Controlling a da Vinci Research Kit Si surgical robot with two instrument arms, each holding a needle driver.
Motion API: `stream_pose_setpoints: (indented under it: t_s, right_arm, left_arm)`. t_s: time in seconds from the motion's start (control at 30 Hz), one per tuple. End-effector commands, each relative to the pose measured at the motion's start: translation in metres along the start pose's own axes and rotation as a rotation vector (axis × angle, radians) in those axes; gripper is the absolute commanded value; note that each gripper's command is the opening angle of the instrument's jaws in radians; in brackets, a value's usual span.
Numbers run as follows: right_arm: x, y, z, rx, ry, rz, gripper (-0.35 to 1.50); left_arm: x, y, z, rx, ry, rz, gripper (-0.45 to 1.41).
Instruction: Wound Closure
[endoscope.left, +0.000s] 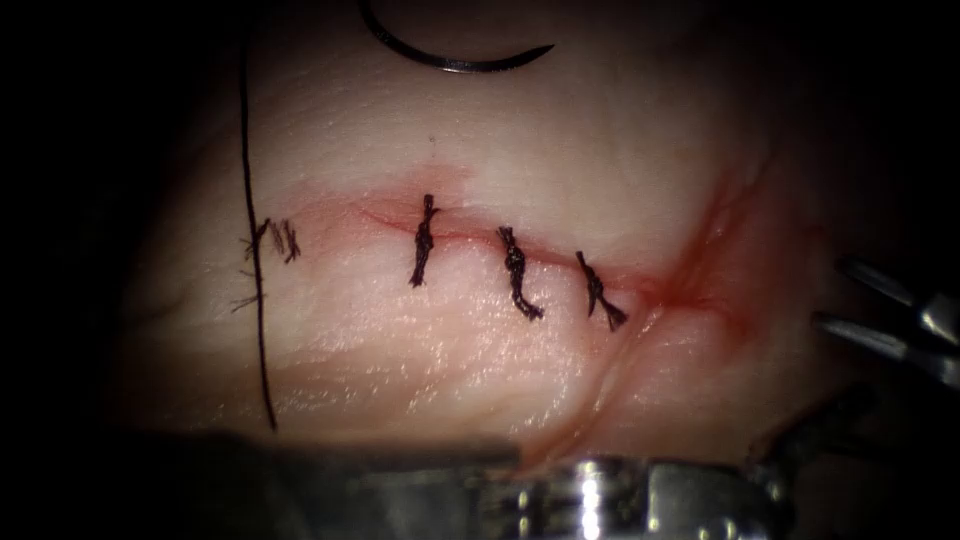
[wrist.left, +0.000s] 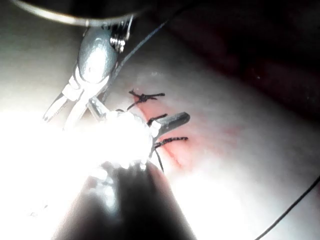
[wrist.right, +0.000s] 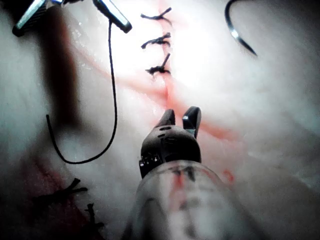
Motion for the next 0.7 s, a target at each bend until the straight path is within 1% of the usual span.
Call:
stream_pose_setpoints:
  t_s: [0.03,0.07,0.1,0.2,0.23,0.33,0.37,0.43,0.47,0.5,0.53,0.57,0.63,0.7]
  right_arm:
    - [0.0001,0.0003,0.0008,0.002,0.008,0.002,0.39]
    - [0.0001,0.0005,0.0008,0.003,0.008,0.004,0.39]
    - [0.0001,0.0008,0.0008,0.003,0.007,0.007,0.39]
    - [0.0,0.001,0.0008,0.004,0.007,0.007,0.46]
    - [0.0001,0.0008,0.0008,0.004,0.008,0.007,0.49]
    - [0.0002,0.0007,0.0008,0.007,0.008,0.006,0.51]
    - [0.0003,0.0007,0.0007,0.012,0.005,0.005,0.51]
    - [0.0002,0.0007,0.0007,0.016,0.006,0.005,0.51]
    - [0.0002,0.0007,0.0007,0.016,0.006,0.005,0.51]
    - [0.0002,0.0007,0.0007,0.016,0.006,0.005,0.51]
    - [0.0002,0.0006,0.0007,0.017,0.007,0.004,0.51]
    - [0.0002,0.0006,0.0006,0.017,0.008,0.004,0.51]
    - [0.0002,0.0006,0.0005,0.018,0.009,0.003,0.51]
    - [0.0001,0.0006,0.0003,0.02,0.01,0.003,0.51]
  left_arm:
    - [-0.0001,-0.0005,-0.0005,0.014,-0.008,0.014,1.4]
    - [-0.0001,-0.0007,-0.0018,0.034,-0.021,0.035,1.4]
    - [-0.0003,-0.0014,-0.0039,0.051,-0.037,0.047,1.4]
    - [-0.0012,-0.0029,-0.0071,0.088,-0.066,0.048,1.36]
    - [-0.0024,-0.0037,-0.0088,0.118,-0.091,0.043,1.28]
    - [-0.0047,-0.0046,-0.0106,0.141,-0.125,0.042,1.26]
    - [-0.0063,-0.0054,-0.0115,0.167,-0.145,0.041,1.2]
    - [-0.0081,-0.0063,-0.0116,0.184,-0.158,0.041,1.18]
    - [-0.0089,-0.0066,-0.0115,0.171,-0.15,0.044,1.18]
    - [-0.01,-0.0067,-0.011,0.139,-0.132,0.052,1.15]
    - [-0.0114,-0.0064,-0.0099,0.079,-0.097,0.069,1.11]
    - [-0.0121,-0.0061,-0.0091,0.047,-0.078,0.078,1.08]
    - [-0.0131,-0.0053,-0.0072,-0.019,-0.046,0.104,1.08]
    - [-0.0138,-0.0043,-0.0053,-0.065,-0.045,0.104,1.06]
